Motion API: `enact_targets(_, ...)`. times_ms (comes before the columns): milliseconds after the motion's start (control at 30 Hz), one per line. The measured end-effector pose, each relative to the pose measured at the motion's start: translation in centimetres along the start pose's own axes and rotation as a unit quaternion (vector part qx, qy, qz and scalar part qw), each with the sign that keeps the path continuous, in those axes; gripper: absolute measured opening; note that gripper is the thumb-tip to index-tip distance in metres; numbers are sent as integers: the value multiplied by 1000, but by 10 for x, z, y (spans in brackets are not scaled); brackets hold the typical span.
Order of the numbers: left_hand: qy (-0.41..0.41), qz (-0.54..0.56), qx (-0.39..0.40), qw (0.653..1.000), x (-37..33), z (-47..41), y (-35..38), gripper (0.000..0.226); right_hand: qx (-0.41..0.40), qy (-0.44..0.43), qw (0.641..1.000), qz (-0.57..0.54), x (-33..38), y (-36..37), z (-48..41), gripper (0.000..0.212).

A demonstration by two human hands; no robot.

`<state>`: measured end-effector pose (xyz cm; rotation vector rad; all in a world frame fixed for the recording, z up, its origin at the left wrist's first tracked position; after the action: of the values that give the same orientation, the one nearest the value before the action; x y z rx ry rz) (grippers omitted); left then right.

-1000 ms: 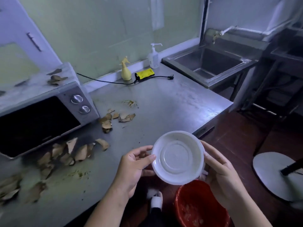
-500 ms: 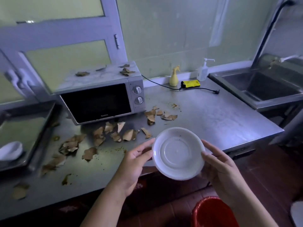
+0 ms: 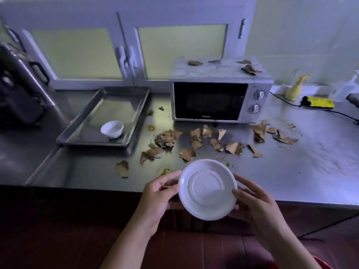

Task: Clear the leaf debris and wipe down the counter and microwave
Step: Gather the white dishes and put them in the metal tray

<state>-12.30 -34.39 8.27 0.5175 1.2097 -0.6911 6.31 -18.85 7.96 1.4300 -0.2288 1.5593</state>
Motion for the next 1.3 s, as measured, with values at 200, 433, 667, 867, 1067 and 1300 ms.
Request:
enact_targets(200, -26, 32, -51, 998, 16, 3, -75, 30, 46, 43, 998, 20, -46, 65, -20, 35)
enact_targets(433, -51, 78, -41, 995, 24, -35, -105, 41, 29, 57, 997, 44, -61, 88, -77, 31)
enact_targets(667, -20, 51, -77, 996, -18, -90, -151, 49, 55, 61, 995, 52, -60, 144, -168, 35)
enact_targets(867, -24, 9, -187, 982, -37, -130, -219, 45, 120, 94, 987, 52, -66, 212, -226, 26)
enact_targets(1067, -41, 56, -298, 952, -33, -163, -328, 41, 81, 144, 986, 27, -78, 234, -265, 22)
enact_targets(1300, -89, 104, -378, 916, -6, -257, -472, 40, -6, 118, 992, 40, -91, 268, -286, 20)
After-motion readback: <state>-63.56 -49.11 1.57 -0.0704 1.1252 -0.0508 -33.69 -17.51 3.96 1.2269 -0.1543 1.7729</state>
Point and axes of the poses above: each hand's wrist, its own z-axis away from the middle knuckle, its own y-axis out of the palm, x = y × z, the point moved 10 cm from there along -z, towards the middle knuckle, and after that the axes turned 9 degrees about -z, right-handed, at the moved point
